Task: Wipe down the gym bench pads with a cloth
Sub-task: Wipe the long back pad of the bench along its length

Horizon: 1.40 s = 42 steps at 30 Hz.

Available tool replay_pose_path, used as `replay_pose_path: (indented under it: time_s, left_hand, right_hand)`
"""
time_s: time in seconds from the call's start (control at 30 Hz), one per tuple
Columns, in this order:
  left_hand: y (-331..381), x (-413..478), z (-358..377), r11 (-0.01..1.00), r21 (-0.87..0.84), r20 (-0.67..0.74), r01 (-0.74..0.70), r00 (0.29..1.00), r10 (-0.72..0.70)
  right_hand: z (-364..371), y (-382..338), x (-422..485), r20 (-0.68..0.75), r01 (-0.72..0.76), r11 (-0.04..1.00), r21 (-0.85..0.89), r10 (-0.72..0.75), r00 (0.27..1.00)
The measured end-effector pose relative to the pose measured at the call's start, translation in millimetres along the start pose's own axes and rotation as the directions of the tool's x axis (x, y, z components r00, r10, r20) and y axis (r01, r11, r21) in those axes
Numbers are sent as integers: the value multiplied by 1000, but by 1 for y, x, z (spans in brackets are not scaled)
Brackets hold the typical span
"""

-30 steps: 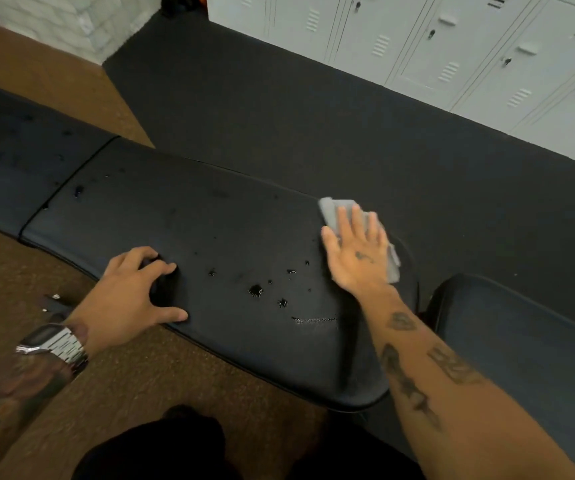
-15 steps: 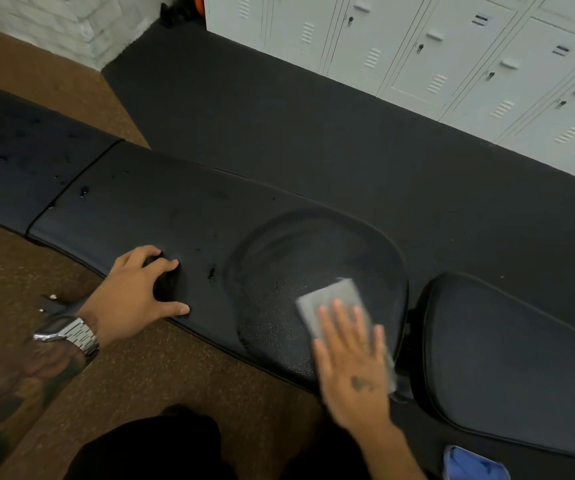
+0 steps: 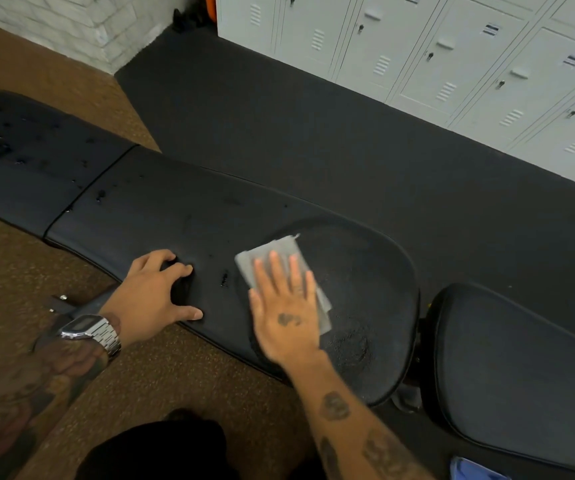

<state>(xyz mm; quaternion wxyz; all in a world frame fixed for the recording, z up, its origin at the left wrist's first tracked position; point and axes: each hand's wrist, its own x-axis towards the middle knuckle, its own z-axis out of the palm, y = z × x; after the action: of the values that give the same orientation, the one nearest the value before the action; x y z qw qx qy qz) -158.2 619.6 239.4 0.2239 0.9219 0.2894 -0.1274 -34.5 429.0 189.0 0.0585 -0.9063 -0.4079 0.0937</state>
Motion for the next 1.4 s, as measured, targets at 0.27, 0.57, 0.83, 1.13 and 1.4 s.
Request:
replay_pose_path:
  time_s: [0.27,0.57,0.83,1.13,1.4]
  left_hand:
    - [0,-3,1,1000,18,0,-14,1000,14]
    - [-2,-2,3,1000,-25,-4,-12,1000,12]
    - [-5,1,6,998,-63,1,-10,1000,10]
    - [-10,-1,3,998,-25,0,-57,998,57]
    - [-10,-3,1,998,-17,24,-56,998,56]
  right_hand:
    - [2,55,-105,-55,-24,1000,5,24,998]
    - [-37,145,-3,-32,-490,862,132,498,867]
    - [-38,58,104,55,-180,983,-21,181,982]
    - [6,-22,-9,52,345,939,-12,-344,938]
    - [-12,97,-117,7,73,997,35,-73,997]
